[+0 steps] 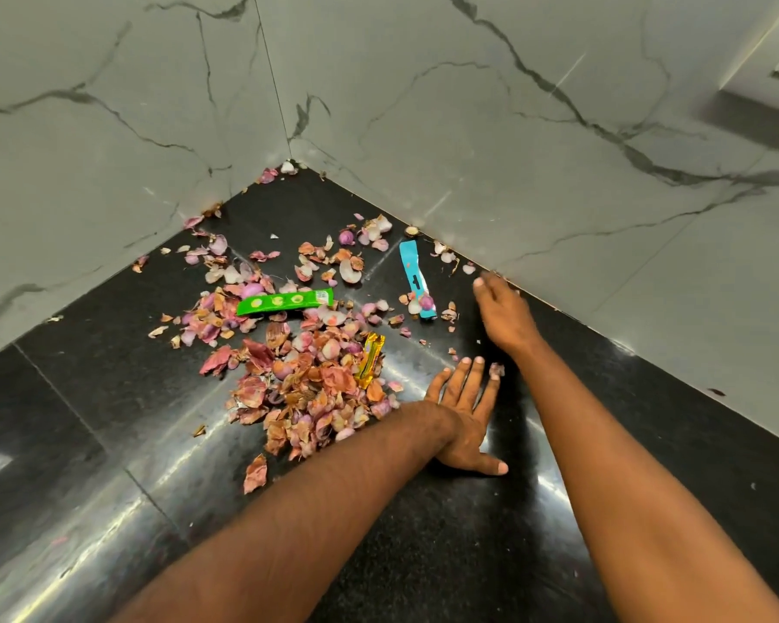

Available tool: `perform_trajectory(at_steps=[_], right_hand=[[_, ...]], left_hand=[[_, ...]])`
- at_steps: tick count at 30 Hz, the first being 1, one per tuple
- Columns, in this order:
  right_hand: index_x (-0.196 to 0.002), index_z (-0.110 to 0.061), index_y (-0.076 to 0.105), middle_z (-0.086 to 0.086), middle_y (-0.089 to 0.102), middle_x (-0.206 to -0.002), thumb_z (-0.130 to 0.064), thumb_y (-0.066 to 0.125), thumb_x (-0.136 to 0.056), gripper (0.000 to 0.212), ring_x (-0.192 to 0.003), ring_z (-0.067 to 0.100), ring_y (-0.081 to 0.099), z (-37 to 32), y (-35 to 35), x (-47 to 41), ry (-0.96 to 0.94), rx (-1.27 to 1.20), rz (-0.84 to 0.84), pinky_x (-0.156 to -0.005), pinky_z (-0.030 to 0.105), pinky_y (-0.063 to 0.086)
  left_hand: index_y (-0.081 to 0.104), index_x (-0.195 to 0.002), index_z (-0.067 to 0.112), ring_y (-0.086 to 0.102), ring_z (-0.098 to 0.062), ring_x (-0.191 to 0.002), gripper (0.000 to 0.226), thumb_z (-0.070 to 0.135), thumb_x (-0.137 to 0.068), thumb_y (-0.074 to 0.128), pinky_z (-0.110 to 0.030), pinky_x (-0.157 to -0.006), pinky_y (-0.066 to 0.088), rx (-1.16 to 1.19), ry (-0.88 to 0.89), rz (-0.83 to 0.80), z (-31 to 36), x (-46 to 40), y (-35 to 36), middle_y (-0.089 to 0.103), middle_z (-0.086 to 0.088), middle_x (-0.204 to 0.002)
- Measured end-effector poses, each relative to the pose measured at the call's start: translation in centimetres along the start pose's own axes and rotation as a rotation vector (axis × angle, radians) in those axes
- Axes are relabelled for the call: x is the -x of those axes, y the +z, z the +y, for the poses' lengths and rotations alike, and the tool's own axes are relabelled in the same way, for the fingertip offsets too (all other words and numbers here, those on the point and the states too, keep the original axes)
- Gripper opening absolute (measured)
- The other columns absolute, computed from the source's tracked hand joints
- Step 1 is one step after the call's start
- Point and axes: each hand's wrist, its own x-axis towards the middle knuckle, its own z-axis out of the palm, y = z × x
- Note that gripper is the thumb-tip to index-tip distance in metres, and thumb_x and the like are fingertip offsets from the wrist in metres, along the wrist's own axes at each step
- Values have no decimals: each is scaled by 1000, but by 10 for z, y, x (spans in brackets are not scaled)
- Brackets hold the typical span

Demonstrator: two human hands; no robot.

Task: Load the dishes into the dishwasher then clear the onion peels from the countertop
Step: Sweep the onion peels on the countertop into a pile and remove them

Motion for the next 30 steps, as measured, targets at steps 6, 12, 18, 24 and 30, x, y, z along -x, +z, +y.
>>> perform_trajectory(at_steps=[6, 12, 18, 24, 30], right_hand=[[-134, -19, 68, -4, 70, -131, -40, 43, -111, 40, -120, 6, 65, -19, 11, 5, -19, -574, 3, -115, 41, 46], [-163, -25, 26, -3, 15, -172, -44, 29, -113, 54, -159, 13, 6, -25, 30, -20, -130, 52, -186, -130, 47, 2], [-122, -17, 75, -3, 78, -114, -49, 37, -110, 51, -111, 11, 72, -56, 26, -32, -99, -536, -218, -101, 38, 52], [-150, -27, 54, -2, 50, -157, -43, 38, -111, 44, -148, 20, 41, -40, 28, -68, -143, -128, -78, -122, 42, 31], [-137, -16, 67, -5, 66, -141, -27, 37, -113, 40, -136, 12, 57, -64, 38, -50, -202, -450, -413, -119, 38, 39]], left_hand=[[-46, -146, 15, -49, -33, -141, 130, 81, -88, 49, -55, -122, -21, 27, 0, 27, 1, 0, 0, -55, -15, -151], [-40, -151, 15, -50, -32, -140, 128, 80, -89, 51, -54, -121, -22, 30, -7, 33, 0, 0, 3, -55, -15, -150], [-41, -150, 15, -53, -29, -135, 128, 79, -89, 52, -48, -111, -31, 30, 1, 58, 1, 2, 4, -55, -13, -151], [-42, -150, 15, -49, -32, -141, 132, 80, -87, 54, -50, -112, -31, 38, 0, 118, 1, -2, 9, -50, -14, -155], [-36, -154, 14, -48, -33, -142, 129, 76, -89, 56, -53, -119, -25, 50, 24, 124, -4, -2, 8, -49, -15, -156]])
